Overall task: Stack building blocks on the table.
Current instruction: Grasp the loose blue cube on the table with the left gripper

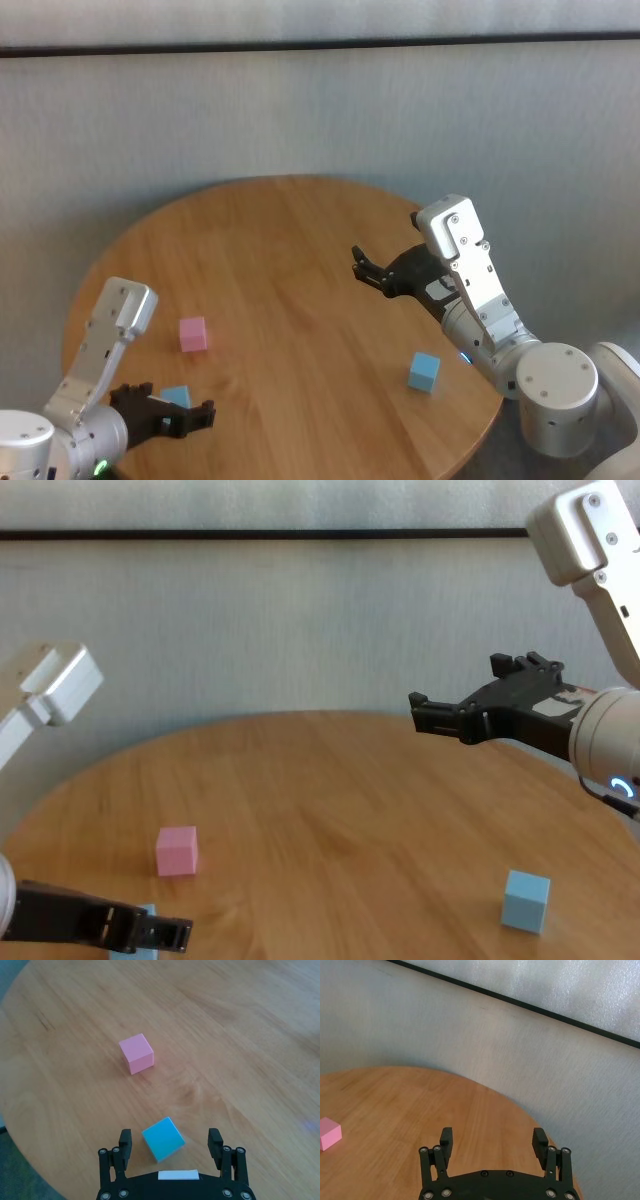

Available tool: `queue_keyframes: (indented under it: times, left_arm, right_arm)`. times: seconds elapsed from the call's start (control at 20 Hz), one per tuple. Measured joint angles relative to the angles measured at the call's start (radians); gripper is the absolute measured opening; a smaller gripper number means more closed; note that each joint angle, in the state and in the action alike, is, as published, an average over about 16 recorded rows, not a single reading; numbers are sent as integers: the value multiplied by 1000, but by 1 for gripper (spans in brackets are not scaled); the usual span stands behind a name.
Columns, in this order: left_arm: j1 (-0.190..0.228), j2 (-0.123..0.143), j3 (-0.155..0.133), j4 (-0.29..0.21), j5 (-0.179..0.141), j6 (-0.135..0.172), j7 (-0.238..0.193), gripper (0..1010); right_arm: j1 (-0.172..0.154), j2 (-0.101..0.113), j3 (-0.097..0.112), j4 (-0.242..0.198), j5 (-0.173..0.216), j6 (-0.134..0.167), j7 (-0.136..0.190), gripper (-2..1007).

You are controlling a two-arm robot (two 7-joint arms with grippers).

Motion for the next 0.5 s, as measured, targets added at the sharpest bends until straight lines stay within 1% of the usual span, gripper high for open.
queue_keyframes:
  times: [0.5]
  left_arm:
    - [-36, -35, -1, 48, 12, 34, -14, 1000]
  right_arm:
    - [0, 0, 0, 0, 0, 0, 0, 1001]
